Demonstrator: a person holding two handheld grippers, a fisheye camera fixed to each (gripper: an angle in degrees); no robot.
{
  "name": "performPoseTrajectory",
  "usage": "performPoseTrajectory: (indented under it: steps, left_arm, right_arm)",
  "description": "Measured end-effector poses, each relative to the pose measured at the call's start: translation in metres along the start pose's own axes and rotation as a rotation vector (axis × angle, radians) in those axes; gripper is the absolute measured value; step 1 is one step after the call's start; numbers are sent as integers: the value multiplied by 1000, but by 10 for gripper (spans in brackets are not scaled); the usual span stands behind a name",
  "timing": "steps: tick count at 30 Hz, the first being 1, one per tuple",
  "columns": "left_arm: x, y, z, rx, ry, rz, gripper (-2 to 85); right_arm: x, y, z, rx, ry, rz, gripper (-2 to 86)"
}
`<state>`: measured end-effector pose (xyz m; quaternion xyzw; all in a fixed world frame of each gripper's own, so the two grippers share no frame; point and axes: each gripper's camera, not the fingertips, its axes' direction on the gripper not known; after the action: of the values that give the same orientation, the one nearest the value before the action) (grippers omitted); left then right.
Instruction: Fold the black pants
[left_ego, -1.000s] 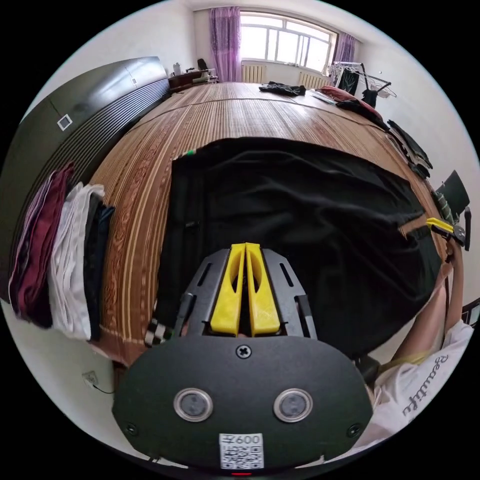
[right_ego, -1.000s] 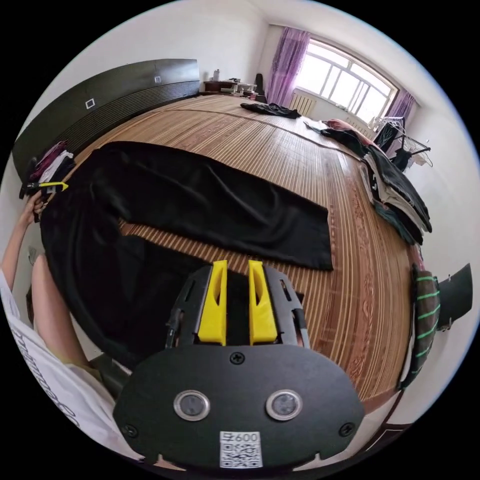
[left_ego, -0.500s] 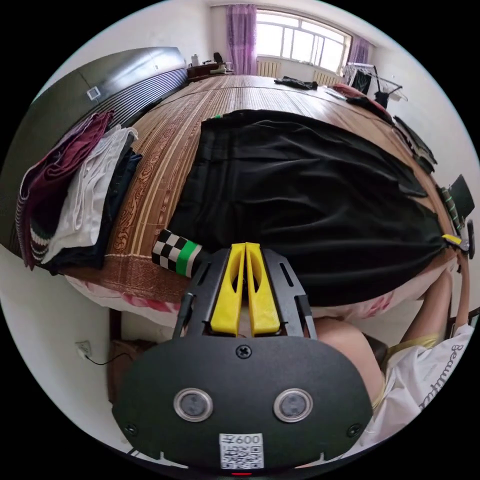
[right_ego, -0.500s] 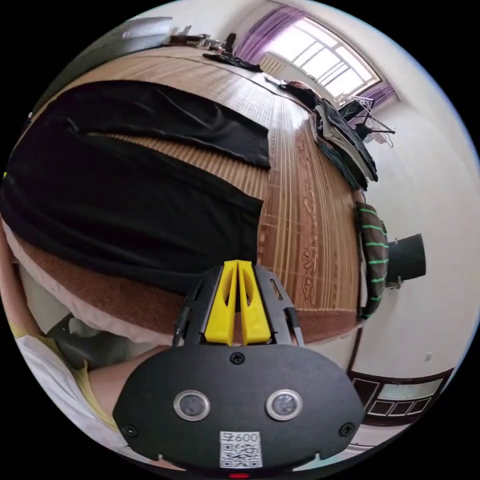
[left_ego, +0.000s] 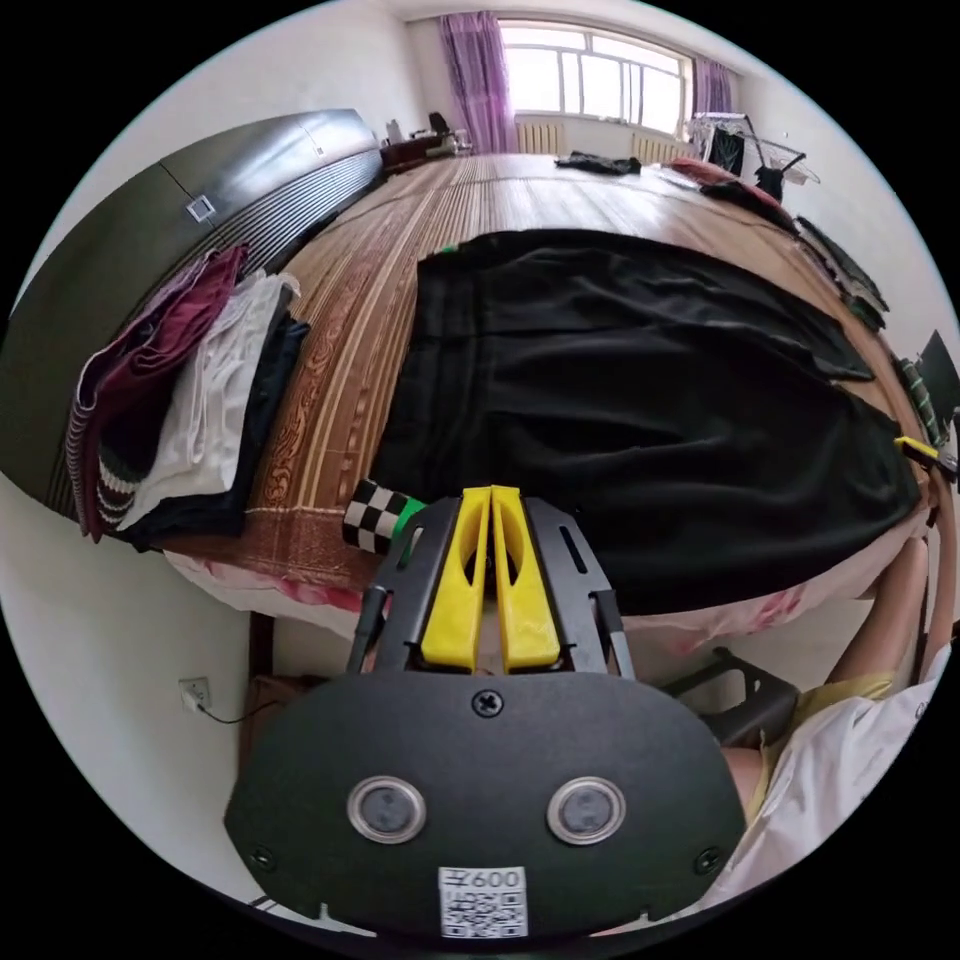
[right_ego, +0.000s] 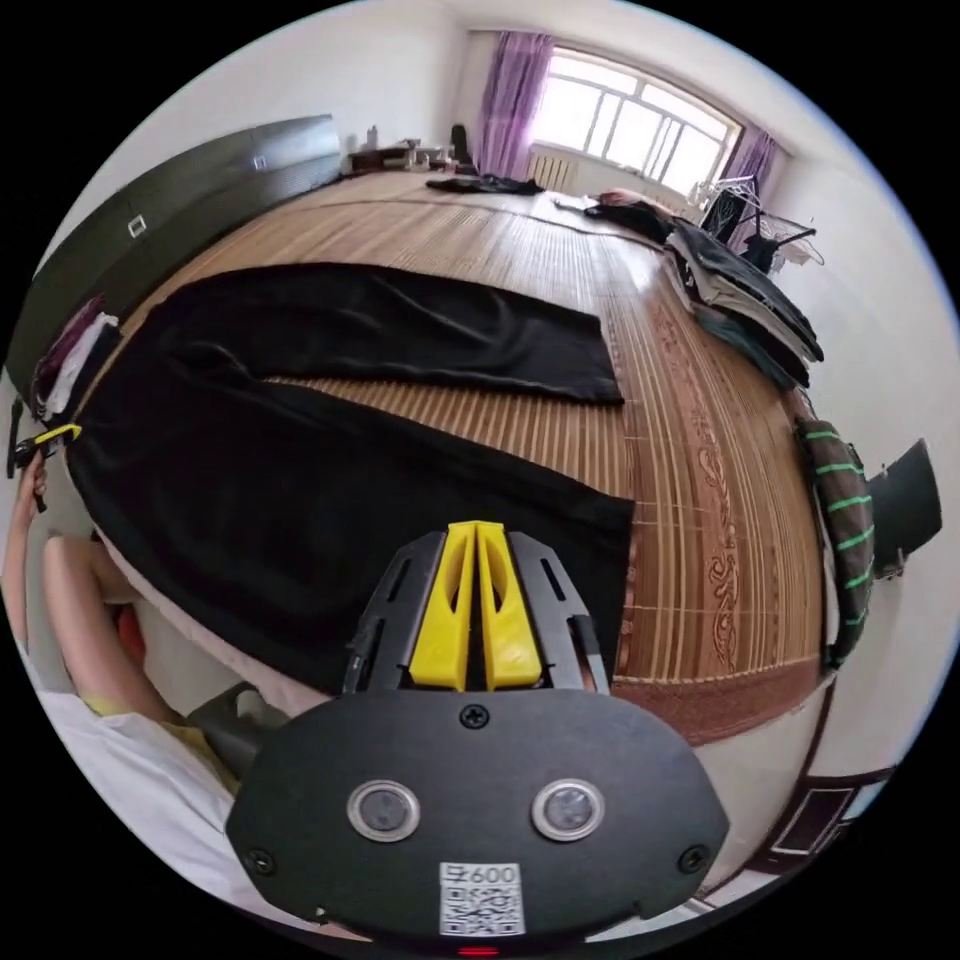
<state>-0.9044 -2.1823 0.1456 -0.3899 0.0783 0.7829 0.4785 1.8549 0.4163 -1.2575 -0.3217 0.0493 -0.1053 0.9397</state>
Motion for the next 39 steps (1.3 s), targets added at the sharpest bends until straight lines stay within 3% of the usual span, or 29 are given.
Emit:
performPoseTrajectory:
  steps: [6, 8, 10, 14, 16, 19, 25, 31, 35, 39]
  left_arm:
    - [-1, 46, -10, 130, 56, 2, 14]
    - [17, 71, -32, 290, -104, 136, 20]
    - [40, 105, -47, 444, -504, 215, 32]
    - [68, 128, -33, 347, -641, 585, 72]
    - [92, 143, -16, 292, -725, 889, 102]
    - [116, 151, 4, 221, -772, 1156, 118]
    - [137, 139, 24, 192, -763, 1303, 100]
    - [139, 134, 29, 185, -735, 1310, 36]
    - [136, 132, 22, 183, -682, 1281, 22]
    - [126, 128, 2, 220, -637, 1223, 15]
  right_arm:
    - [15, 40, 12, 58, 155, 8, -8]
    - [14, 58, 10, 116, 271, 3, -6]
    - [11, 81, -2, 193, 224, -6, -2]
    - [-6, 103, -22, 296, 25, -24, 37]
    - [-36, 105, -29, 329, -95, -101, 64]
    - [-93, 103, -37, 371, -184, -252, 83]
    - [-235, 107, -60, 492, -367, -565, 102]
    - [-383, 109, -80, 563, -578, -825, 123]
    - [-469, 111, -67, 516, -550, -908, 125]
    - [-525, 125, -48, 529, -313, -867, 107]
